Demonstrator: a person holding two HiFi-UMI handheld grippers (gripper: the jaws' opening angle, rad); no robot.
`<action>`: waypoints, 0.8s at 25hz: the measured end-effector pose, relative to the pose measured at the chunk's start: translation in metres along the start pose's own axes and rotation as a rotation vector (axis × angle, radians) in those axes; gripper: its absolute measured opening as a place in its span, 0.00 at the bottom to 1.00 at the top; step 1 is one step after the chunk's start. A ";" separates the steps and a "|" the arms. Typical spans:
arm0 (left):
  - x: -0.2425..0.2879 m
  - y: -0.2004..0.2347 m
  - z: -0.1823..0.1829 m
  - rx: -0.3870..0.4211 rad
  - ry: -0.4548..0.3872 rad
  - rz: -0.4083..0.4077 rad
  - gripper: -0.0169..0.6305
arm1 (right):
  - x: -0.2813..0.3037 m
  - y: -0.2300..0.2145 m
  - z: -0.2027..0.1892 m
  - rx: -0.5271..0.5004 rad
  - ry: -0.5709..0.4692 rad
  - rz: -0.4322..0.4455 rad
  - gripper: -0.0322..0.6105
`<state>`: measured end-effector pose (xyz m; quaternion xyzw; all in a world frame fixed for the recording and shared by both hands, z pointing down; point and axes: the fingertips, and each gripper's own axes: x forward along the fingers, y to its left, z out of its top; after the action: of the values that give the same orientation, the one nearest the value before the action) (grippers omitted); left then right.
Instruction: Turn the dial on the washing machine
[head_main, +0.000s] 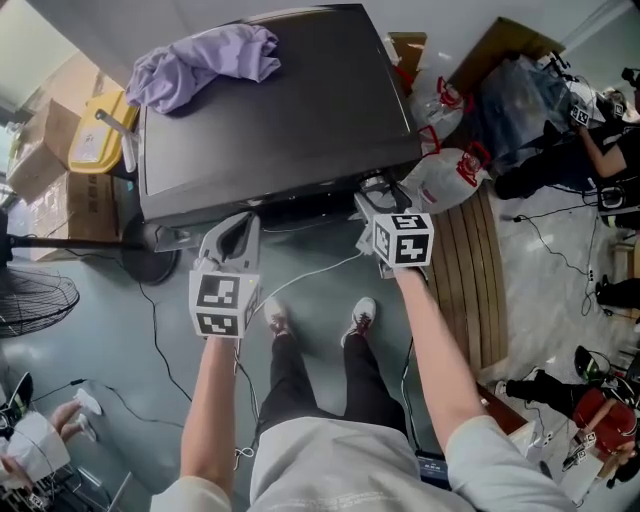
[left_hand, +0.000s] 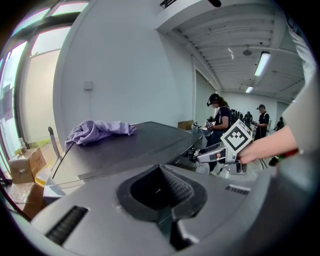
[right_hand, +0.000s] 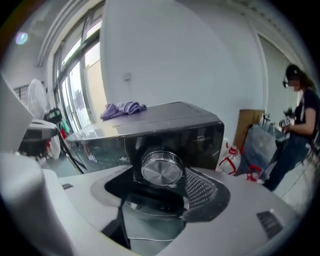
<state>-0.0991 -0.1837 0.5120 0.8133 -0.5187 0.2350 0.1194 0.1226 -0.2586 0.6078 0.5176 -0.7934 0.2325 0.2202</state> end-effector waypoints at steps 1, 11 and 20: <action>0.000 -0.001 0.000 -0.002 0.001 -0.002 0.05 | 0.000 -0.001 0.000 0.066 -0.013 0.022 0.54; 0.002 -0.009 -0.004 -0.012 0.023 -0.020 0.05 | 0.003 -0.010 -0.002 0.168 -0.031 0.048 0.48; 0.002 -0.007 -0.002 -0.013 0.018 -0.021 0.05 | 0.005 -0.005 -0.002 -0.074 -0.012 -0.054 0.48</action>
<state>-0.0924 -0.1813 0.5156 0.8157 -0.5108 0.2375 0.1319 0.1261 -0.2628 0.6125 0.5318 -0.7884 0.1941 0.2407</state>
